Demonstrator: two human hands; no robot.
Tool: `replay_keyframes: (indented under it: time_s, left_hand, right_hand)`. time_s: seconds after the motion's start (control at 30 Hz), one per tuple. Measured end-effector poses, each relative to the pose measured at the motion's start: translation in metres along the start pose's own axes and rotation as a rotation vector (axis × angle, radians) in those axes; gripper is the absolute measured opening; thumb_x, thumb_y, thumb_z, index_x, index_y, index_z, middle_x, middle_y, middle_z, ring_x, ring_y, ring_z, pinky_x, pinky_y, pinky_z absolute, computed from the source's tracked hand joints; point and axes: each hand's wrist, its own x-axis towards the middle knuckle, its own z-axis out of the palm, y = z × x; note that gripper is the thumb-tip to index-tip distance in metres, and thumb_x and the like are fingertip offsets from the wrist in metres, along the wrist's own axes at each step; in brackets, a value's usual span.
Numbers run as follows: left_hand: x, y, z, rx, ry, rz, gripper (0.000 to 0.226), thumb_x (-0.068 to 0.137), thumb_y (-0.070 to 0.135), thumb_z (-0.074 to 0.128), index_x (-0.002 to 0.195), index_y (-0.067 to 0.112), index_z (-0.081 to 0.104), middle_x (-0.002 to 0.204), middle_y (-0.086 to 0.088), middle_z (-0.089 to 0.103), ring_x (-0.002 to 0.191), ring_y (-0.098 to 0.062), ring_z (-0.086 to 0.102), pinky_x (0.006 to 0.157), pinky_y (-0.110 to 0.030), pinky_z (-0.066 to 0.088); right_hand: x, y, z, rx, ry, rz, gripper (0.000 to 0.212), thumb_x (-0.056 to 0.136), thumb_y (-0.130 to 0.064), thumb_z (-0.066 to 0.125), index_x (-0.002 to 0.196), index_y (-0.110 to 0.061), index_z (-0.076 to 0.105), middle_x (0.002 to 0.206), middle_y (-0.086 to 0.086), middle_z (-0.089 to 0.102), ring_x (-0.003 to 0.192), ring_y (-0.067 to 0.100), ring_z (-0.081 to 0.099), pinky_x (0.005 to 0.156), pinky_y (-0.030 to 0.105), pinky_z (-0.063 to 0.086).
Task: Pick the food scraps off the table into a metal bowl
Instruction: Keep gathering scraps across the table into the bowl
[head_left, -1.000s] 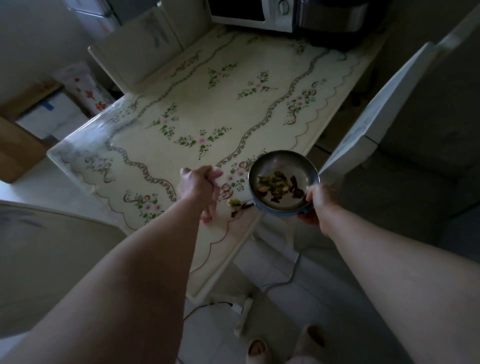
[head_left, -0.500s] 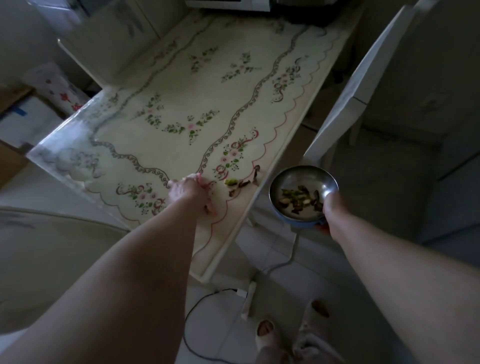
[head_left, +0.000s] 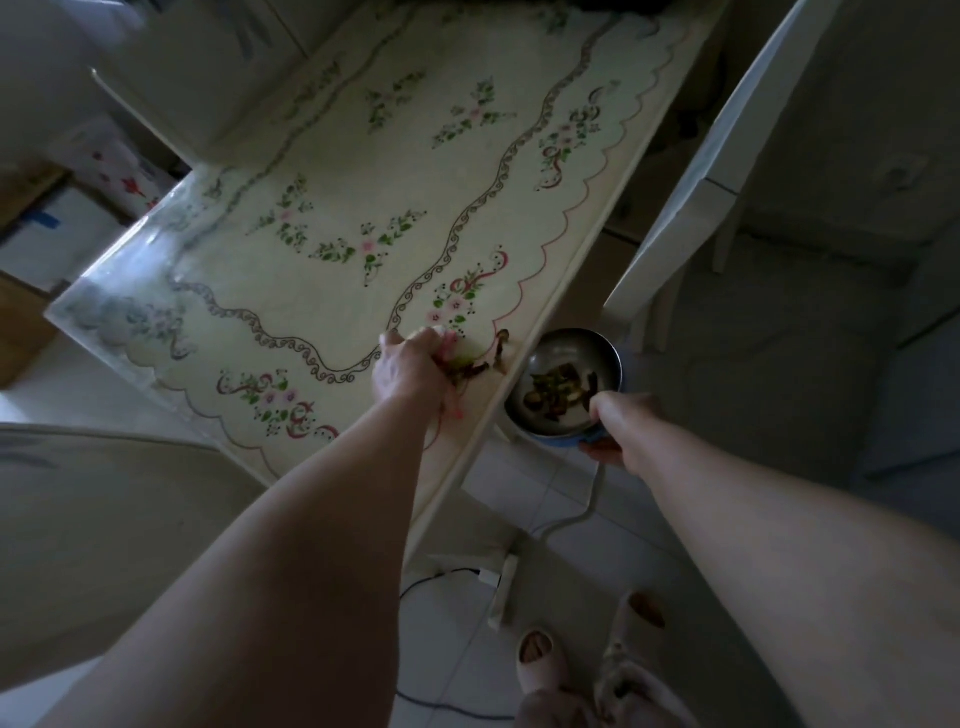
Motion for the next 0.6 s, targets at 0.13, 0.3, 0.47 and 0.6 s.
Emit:
replay_keyframes:
  time_s: [0.13,0.3,0.47,0.6]
  left_hand:
    - [-0.005,0.018,0.011,0.061,-0.031,0.120,0.035,0.089,0.022,0.063,0.122,0.029,0.059,0.114,0.004,0.054,0.078,-0.008,0.048,0.060,-0.019,0.040]
    - [-0.023,0.035,0.022,0.152,0.005,0.256,0.031,0.089,0.050,0.056,0.097,0.020,0.056,0.079,0.006,0.060,0.060,-0.011,0.054,0.042,-0.021,0.036]
    - [-0.039,0.053,0.033,0.048,-0.255,0.436,0.028,0.091,0.022,0.056,0.115,0.031,0.066,0.099,-0.003,0.056,0.082,-0.029,0.062,0.064,-0.033,0.053]
    - [-0.039,0.061,0.023,-0.305,-0.238,0.269,0.033,0.097,0.016,0.047,0.126,0.012,0.061,0.109,-0.019,0.060,0.082,-0.026,0.066,0.075,-0.041,0.058]
  right_hand:
    - [0.007,-0.001,-0.002,0.017,-0.013,0.005,0.049,0.082,-0.006,0.057,0.129,-0.007,0.045,0.123,0.020,0.055,0.098,0.036,0.065,0.034,0.025,0.048]
    - [0.015,0.000,-0.002,0.025,-0.015,0.014,0.049,0.078,-0.011,0.059,0.126,-0.006,0.050,0.120,0.021,0.059,0.095,0.038,0.066,0.036,0.027,0.049]
    - [0.013,0.002,-0.003,0.021,-0.024,0.014,0.045,0.079,-0.010,0.055,0.124,-0.004,0.050,0.114,0.022,0.062,0.080,0.035,0.066,0.035,0.026,0.047]
    - [0.010,0.010,-0.011,0.012,-0.012,0.025,0.038,0.084,-0.010,0.052,0.121,-0.004,0.055,0.104,0.021,0.063,0.063,0.028,0.060,0.033,0.024,0.046]
